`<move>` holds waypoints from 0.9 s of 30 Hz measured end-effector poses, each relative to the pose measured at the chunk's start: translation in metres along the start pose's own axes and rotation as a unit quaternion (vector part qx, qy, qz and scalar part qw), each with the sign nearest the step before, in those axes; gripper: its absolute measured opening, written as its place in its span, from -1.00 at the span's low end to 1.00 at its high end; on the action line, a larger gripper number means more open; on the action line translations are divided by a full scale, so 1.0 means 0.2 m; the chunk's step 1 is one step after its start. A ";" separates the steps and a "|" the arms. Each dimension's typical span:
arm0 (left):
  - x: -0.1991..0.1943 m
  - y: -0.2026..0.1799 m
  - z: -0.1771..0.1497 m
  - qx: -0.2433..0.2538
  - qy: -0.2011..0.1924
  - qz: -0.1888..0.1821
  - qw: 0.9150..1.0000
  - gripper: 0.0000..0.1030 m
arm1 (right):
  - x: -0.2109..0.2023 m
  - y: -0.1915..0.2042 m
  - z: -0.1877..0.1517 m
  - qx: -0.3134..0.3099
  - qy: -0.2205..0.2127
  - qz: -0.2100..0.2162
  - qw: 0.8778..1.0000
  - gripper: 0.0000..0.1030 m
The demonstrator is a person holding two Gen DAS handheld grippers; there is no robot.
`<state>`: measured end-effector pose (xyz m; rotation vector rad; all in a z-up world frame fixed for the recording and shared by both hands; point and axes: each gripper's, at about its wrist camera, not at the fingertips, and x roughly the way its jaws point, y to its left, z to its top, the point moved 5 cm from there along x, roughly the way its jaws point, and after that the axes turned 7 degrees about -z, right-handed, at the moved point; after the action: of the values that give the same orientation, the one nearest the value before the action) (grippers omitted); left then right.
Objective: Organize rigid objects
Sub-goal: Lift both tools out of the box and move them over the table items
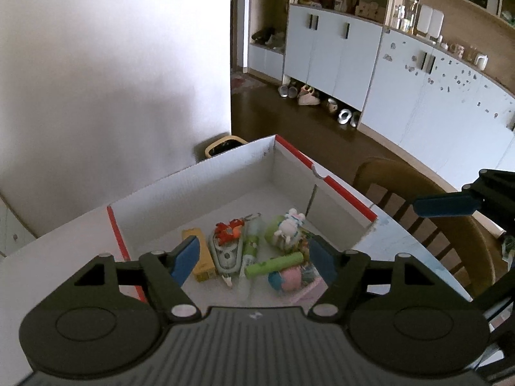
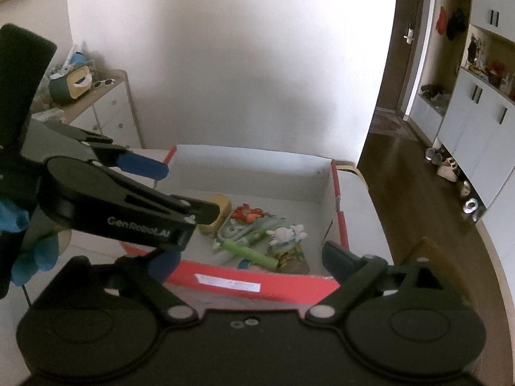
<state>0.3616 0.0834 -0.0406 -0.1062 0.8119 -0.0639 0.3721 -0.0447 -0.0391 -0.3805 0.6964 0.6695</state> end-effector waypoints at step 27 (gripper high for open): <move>-0.31 -0.10 -0.40 -0.030 -0.057 -0.046 0.997 0.64 | -0.35 -0.03 -0.49 0.085 -0.032 0.026 0.996 0.99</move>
<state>0.2619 0.0641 -0.0483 -0.2031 0.6955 -0.1198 0.2901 -0.1313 -0.0600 -0.1843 0.6992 0.6631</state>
